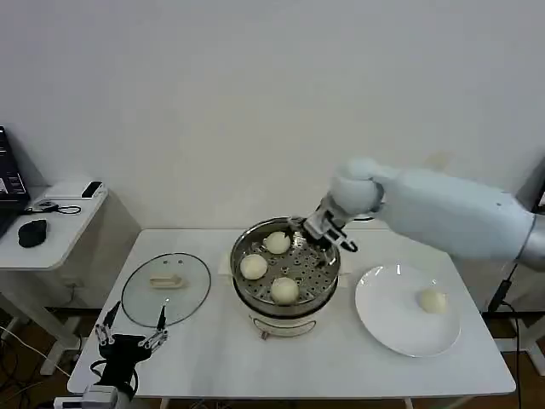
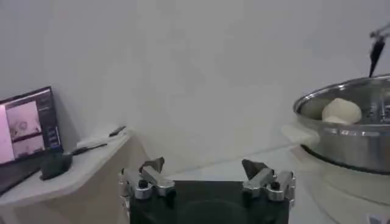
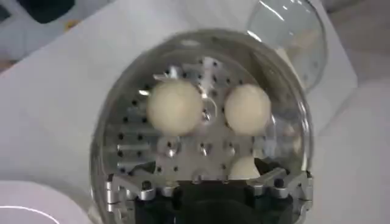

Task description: Take steamed baozi put them in steamer then cover it.

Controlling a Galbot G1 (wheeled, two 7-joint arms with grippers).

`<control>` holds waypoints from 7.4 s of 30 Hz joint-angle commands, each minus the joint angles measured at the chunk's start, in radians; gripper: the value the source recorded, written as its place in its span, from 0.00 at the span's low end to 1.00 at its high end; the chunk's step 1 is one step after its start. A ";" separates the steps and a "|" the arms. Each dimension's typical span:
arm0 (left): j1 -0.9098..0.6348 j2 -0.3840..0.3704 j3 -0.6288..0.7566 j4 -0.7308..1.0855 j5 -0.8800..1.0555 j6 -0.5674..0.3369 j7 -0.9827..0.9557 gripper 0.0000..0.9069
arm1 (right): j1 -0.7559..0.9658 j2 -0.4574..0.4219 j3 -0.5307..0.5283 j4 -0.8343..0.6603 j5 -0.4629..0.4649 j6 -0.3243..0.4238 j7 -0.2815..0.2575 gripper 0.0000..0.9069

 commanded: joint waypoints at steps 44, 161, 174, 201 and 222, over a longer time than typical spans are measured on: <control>-0.029 0.042 0.011 0.022 -0.020 0.009 0.005 1.00 | -0.727 -0.362 0.544 -0.320 -0.314 -0.037 0.039 1.00; -0.062 0.013 0.008 0.025 0.011 0.001 0.003 1.00 | -0.112 -0.013 0.054 0.026 0.465 -0.636 0.387 1.00; -0.069 0.008 0.015 0.049 0.011 -0.008 -0.001 1.00 | -0.584 -0.237 0.516 0.269 0.413 -0.450 0.834 1.00; -0.117 0.058 -0.025 0.325 0.869 -0.152 -0.005 1.00 | -1.962 0.451 2.022 0.485 -0.027 0.006 0.792 1.00; -0.485 0.163 0.100 0.747 1.145 -0.198 -0.041 1.00 | -2.124 0.459 2.175 0.615 0.153 -0.005 0.841 1.00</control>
